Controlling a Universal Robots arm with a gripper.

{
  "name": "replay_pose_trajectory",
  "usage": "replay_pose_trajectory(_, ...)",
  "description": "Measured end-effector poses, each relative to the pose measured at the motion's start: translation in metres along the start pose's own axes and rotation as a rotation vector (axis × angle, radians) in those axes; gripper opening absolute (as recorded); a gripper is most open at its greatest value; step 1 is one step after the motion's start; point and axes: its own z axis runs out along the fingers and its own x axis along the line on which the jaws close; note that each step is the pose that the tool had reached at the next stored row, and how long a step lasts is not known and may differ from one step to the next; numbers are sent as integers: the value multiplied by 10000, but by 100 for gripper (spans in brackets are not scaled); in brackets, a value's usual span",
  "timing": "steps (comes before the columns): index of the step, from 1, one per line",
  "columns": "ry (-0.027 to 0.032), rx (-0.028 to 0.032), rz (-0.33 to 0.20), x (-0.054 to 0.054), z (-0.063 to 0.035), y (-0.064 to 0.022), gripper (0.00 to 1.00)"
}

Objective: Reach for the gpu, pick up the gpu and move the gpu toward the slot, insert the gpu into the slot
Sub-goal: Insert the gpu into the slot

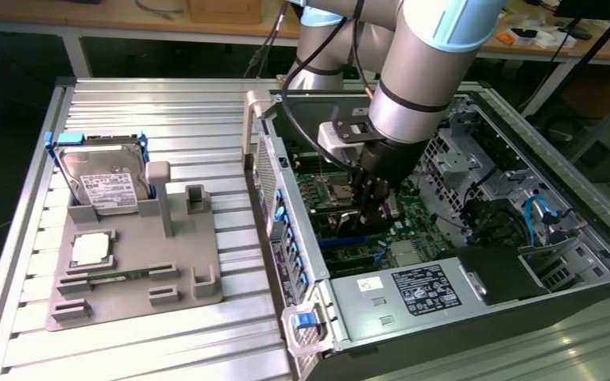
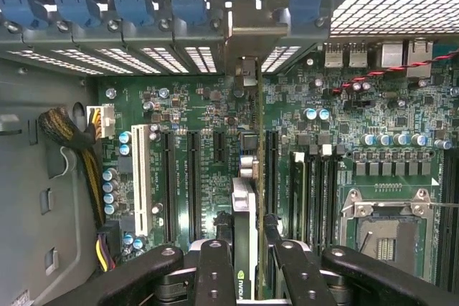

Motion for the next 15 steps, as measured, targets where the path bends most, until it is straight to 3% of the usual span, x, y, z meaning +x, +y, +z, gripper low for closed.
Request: replay_pose_trajectory(15,0,-1,0,9,49,26,27)
